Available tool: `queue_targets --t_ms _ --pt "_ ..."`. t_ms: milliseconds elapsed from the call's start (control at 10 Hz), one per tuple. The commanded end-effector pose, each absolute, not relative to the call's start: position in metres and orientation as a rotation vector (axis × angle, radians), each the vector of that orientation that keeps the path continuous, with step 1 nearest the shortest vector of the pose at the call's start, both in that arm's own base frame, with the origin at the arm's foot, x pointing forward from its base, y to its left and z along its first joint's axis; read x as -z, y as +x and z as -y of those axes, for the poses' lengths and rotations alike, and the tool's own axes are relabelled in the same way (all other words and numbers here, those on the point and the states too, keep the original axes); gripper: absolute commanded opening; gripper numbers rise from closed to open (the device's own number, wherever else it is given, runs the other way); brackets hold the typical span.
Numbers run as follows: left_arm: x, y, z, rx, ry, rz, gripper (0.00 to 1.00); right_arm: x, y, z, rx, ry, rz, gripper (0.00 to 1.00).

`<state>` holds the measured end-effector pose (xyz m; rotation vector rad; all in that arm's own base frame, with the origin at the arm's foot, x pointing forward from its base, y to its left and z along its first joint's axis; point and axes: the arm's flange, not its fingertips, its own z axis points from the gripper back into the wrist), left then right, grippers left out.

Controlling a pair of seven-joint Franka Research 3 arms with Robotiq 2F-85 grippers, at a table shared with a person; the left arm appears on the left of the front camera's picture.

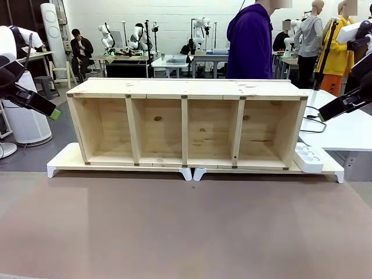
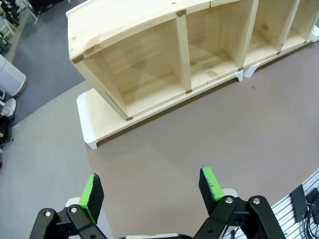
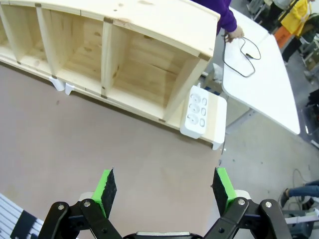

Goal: Perform cable management.
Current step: When the cord part of the Power Cable appears at the lower middle area of the table and stops, grasp the cord part of the Power Cable.

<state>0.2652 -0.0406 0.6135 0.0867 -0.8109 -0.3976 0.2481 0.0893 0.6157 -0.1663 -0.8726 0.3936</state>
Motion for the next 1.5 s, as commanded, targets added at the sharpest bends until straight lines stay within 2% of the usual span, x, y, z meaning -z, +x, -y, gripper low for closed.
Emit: queue_targets --t_ms 0,1400 --pt "-0.614 0.2683 0.0405 0.393 0.084 0.824 1.0 -0.6148 0.2535 -0.0895 -0.399 -0.168 0.881 1.0" --pt "-0.614 0.2683 0.0405 0.393 0.084 0.824 1.0 -0.6148 0.2535 -0.0895 -0.399 -0.168 0.881 1.0"
